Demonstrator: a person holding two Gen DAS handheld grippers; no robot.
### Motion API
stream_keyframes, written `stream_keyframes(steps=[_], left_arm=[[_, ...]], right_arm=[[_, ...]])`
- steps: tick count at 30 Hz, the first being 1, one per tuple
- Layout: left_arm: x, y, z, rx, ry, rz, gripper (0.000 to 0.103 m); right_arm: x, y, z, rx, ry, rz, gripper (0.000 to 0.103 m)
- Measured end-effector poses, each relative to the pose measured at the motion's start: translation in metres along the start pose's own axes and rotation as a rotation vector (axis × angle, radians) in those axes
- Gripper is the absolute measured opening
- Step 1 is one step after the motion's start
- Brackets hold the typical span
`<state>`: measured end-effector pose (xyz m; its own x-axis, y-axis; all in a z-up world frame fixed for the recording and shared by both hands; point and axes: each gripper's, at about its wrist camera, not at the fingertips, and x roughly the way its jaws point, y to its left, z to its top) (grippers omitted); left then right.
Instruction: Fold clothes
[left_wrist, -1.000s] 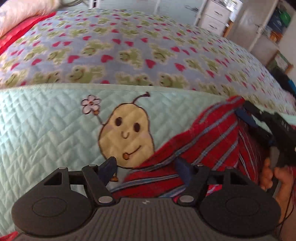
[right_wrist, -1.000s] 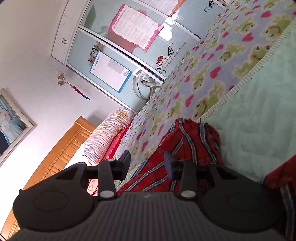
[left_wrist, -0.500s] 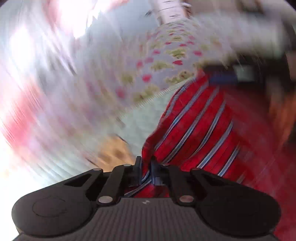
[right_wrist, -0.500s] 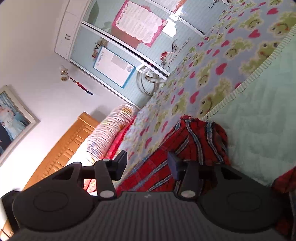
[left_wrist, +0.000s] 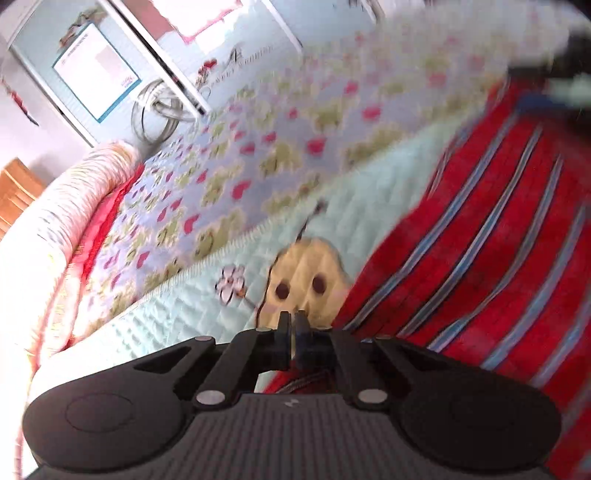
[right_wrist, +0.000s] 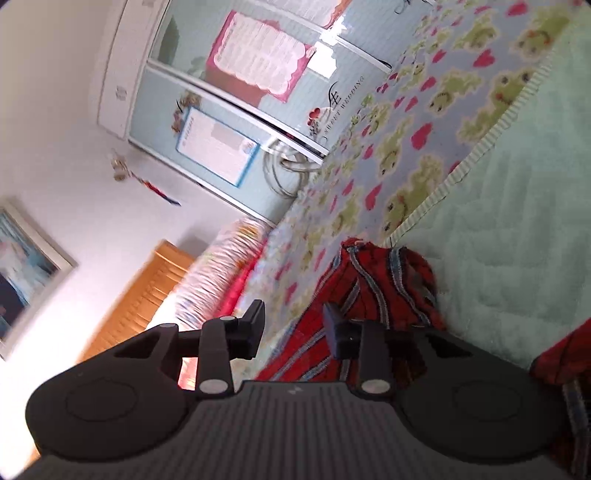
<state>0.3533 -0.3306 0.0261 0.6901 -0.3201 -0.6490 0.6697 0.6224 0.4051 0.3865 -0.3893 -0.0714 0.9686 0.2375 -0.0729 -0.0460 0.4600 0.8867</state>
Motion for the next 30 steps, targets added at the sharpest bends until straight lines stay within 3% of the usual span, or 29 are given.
stream_keyframes(steps=[1, 2, 4, 5, 7, 8, 9, 10, 11, 14, 16, 17, 18, 19, 20, 22, 24, 26, 28, 30], left_arm=[[-0.009, 0.000, 0.003, -0.006, -0.042, -0.065, 0.015], [-0.013, -0.003, 0.004, 0.008, -0.072, -0.104, 0.044], [-0.010, -0.013, 0.010, 0.055, -0.091, -0.103, 0.078], [-0.004, -0.016, 0.012, 0.059, -0.079, -0.129, 0.079], [0.010, -0.016, 0.015, 0.029, -0.031, -0.222, 0.078], [0.017, -0.014, 0.016, -0.008, 0.006, -0.288, 0.072], [0.021, -0.009, 0.016, -0.062, 0.026, -0.325, 0.065], [0.024, -0.004, 0.016, -0.121, 0.043, -0.356, 0.045], [0.022, -0.004, 0.017, -0.129, 0.045, -0.339, 0.025], [0.013, -0.017, 0.019, -0.036, 0.030, -0.196, 0.008], [0.020, -0.022, 0.019, -0.012, 0.050, -0.121, 0.006], [0.024, -0.023, 0.018, -0.017, 0.058, -0.102, 0.005], [0.026, -0.024, 0.017, -0.023, 0.057, -0.096, 0.005], [0.026, -0.025, 0.017, -0.022, 0.056, -0.088, 0.005], [0.026, -0.026, 0.017, -0.018, 0.054, -0.079, 0.005], [0.025, -0.028, 0.016, -0.009, 0.054, -0.063, 0.005], [0.024, -0.030, 0.016, 0.005, 0.058, -0.050, 0.005], [0.024, -0.032, 0.017, 0.021, 0.060, -0.037, 0.005], [0.025, -0.033, 0.018, 0.030, 0.061, -0.024, 0.005], [0.025, -0.033, 0.017, 0.022, 0.058, -0.013, 0.006]], right_arm=[[-0.002, -0.005, 0.001, 0.035, -0.010, 0.032, 0.041], [-0.004, -0.009, 0.002, 0.068, -0.020, 0.063, 0.044], [-0.007, -0.017, 0.003, 0.120, -0.035, 0.108, 0.045], [-0.007, -0.017, 0.003, 0.120, -0.034, 0.108, 0.045], [-0.005, -0.013, 0.003, 0.088, -0.024, 0.091, 0.046], [-0.004, -0.010, 0.002, 0.068, -0.017, 0.081, 0.048], [-0.003, -0.007, 0.002, 0.043, -0.008, 0.072, 0.050], [-0.001, -0.003, 0.001, 0.016, -0.001, 0.067, 0.054], [0.000, 0.001, 0.000, -0.009, 0.006, 0.060, 0.058], [0.001, 0.019, -0.003, -0.110, 0.020, 0.021, 0.064], [-0.001, 0.026, -0.003, -0.157, 0.004, 0.007, 0.064], [-0.003, 0.021, 0.000, -0.132, 0.001, -0.001, 0.055], [-0.004, 0.008, 0.004, -0.053, -0.007, -0.039, 0.040], [-0.006, -0.008, 0.008, 0.052, -0.018, -0.087, 0.000], [-0.008, -0.017, 0.011, 0.109, -0.027, -0.094, 0.000], [-0.009, -0.012, 0.012, 0.073, -0.025, -0.104, 0.000], [-0.009, -0.005, 0.012, 0.028, -0.022, -0.106, 0.006], [-0.009, 0.000, 0.015, 0.013, -0.013, 0.012, 0.028], [-0.003, -0.001, 0.014, 0.015, 0.027, 0.049, 0.049], [-0.002, -0.012, 0.015, 0.063, 0.030, -0.019, 0.016]])
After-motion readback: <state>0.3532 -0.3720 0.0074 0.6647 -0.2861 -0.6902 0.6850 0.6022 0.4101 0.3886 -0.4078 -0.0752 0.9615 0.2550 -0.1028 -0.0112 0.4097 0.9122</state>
